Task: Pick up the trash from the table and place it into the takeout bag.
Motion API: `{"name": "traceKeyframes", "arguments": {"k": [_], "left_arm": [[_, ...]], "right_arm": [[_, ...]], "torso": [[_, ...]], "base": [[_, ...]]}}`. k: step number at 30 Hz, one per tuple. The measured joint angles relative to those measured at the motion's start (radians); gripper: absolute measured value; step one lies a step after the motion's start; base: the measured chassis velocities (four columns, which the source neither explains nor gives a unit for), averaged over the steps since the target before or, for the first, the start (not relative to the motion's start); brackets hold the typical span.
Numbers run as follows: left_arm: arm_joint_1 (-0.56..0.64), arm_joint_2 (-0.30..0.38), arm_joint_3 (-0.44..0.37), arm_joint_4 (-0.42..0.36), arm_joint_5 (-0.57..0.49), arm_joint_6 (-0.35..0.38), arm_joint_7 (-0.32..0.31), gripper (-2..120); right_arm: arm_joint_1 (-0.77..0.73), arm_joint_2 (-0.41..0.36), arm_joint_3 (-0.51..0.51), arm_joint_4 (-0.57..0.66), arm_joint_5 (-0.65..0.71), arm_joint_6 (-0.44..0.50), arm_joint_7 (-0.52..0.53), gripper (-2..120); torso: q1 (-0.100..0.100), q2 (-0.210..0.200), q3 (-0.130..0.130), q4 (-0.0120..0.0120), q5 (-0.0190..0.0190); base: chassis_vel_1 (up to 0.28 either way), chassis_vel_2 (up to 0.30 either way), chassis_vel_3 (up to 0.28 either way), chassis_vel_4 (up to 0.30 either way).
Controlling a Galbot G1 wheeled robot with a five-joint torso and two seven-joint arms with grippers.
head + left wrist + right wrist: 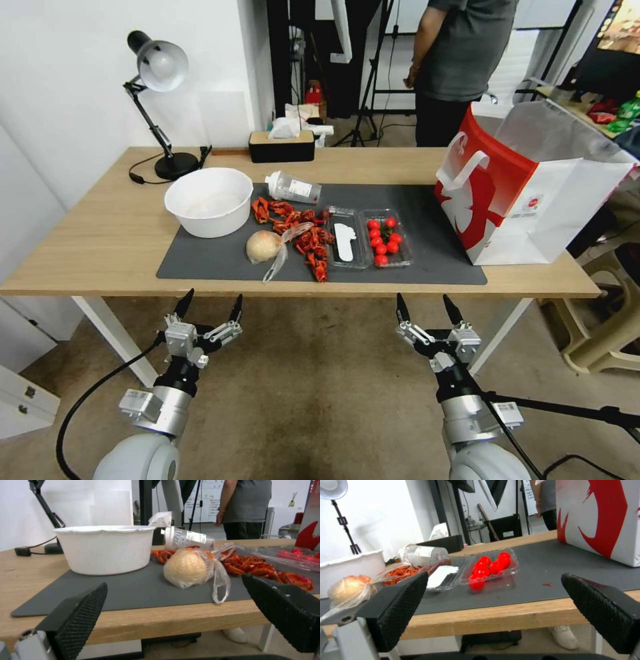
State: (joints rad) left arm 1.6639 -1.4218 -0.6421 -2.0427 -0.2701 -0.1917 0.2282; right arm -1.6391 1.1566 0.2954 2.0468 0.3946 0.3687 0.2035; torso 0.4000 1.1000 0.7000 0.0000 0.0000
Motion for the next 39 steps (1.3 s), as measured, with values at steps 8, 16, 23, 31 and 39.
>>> {"name": "traceKeyframes", "arguments": {"k": [8, 16, 23, 31, 39], "left_arm": [[-0.002, 0.0, 0.001, 0.0, 0.0, 0.0, 0.001, 100], [-0.016, 0.015, 0.013, 0.001, -0.003, 0.016, -0.007, 100], [-0.096, 0.135, 0.042, 0.0, -0.037, 0.106, -0.031, 100], [-0.196, 0.28, 0.098, -0.002, -0.105, 0.163, -0.091, 100], [-0.404, 0.422, 0.259, 0.084, -0.207, 0.177, -0.121, 100]], "right_arm": [[-0.004, 0.003, 0.007, 0.001, -0.003, -0.02, 0.003, 100], [-0.008, 0.003, 0.009, 0.007, 0.0, -0.029, 0.003, 100], [-0.003, -0.011, -0.003, 0.015, 0.0, -0.036, 0.003, 100], [0.064, -0.047, -0.047, -0.006, 0.014, -0.065, 0.003, 100], [0.015, -0.045, -0.022, 0.026, 0.006, -0.066, 0.001, 100]], "torso": [[0.0, 0.0, 0.0, 0.0, 0.0], [0.0, 0.0, 0.0, 0.0001, 0.0], [0.0, 0.0, 0.0, -0.001, -0.0006], [0.0, 0.0, 0.0, -0.0004, -0.0001], [0.0, 0.0, 0.0, -0.0001, 0.0]], "base": [[0.0, 0.0, 0.0, 0.0], [0.0, 0.0, 0.0, 0.0], [0.0, 0.0, 0.0, 0.0], [0.0, 0.0, 0.0, 0.0], [0.0, 0.0, 0.0, 0.0]]}}
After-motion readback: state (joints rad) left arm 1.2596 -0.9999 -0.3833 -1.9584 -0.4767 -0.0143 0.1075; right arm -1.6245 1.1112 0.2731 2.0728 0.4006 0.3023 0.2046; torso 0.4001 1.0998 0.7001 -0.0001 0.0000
